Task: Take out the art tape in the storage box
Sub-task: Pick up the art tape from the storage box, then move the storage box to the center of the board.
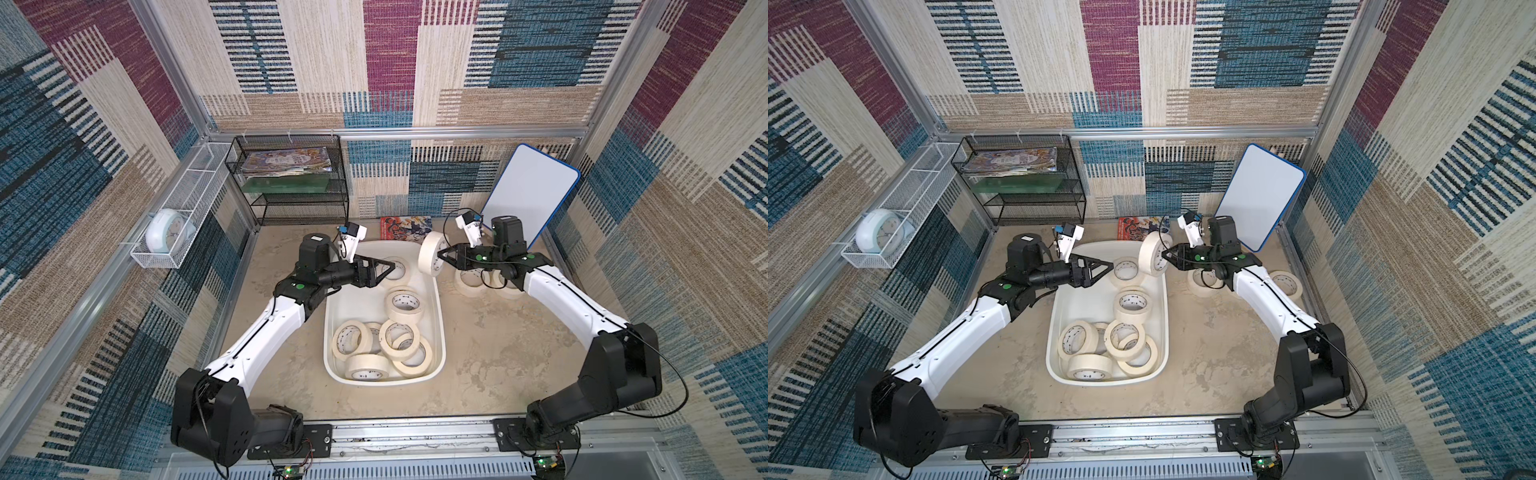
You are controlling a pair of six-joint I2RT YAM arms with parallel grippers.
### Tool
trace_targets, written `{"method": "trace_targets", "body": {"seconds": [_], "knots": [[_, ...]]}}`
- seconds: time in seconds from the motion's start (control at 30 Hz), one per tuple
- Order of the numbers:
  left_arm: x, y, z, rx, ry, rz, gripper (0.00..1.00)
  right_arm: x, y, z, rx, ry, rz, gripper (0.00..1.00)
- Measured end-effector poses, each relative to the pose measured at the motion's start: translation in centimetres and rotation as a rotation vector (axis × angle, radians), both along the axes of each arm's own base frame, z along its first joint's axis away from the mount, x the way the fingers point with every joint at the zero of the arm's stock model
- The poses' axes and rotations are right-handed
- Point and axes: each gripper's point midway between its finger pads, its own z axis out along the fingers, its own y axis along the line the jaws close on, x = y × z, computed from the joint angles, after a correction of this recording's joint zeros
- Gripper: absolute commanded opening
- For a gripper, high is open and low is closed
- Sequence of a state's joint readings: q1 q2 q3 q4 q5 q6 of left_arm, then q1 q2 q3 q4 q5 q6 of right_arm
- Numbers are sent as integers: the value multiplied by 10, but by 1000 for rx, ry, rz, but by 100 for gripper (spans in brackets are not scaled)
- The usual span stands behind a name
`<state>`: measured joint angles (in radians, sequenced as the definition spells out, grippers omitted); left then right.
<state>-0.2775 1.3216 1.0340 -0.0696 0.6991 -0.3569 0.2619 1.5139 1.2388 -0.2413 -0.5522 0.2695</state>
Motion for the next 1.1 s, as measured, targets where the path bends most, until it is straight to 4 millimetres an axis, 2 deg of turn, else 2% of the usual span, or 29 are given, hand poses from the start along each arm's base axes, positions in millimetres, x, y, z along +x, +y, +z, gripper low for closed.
{"method": "trace_targets", "body": {"seconds": [0.1, 0.23, 0.33, 0.43, 0.57, 0.7, 0.8, 0.87, 0.97, 1.1], "knots": [[10, 31, -29, 132, 51, 150, 85, 14, -35, -8, -170, 5, -140, 0], [12, 63, -67, 304, 123, 274, 83, 27, -74, -33, -420, 74, -263, 0], [9, 82, -88, 407, 169, 331, 82, 25, -101, -53, -571, 135, -332, 0], [6, 100, -101, 501, 197, 390, 80, 24, -121, -61, -683, 166, -374, 0], [3, 125, -120, 590, 244, 462, 77, 32, -130, -63, -762, 177, -388, 0], [0, 138, -155, 634, 332, 479, 73, 43, -133, -73, -821, 206, -373, 0], [0, 144, -176, 615, 390, 492, 58, 43, -133, -83, -857, 235, -356, 0], [3, 147, -183, 600, 409, 501, 51, 40, -132, -85, -879, 240, -345, 0], [8, 146, -184, 579, 403, 505, 40, 40, -127, -83, -887, 225, -329, 0], [13, 151, -185, 569, 401, 520, 21, 40, -120, -84, -899, 215, -312, 0]]}}
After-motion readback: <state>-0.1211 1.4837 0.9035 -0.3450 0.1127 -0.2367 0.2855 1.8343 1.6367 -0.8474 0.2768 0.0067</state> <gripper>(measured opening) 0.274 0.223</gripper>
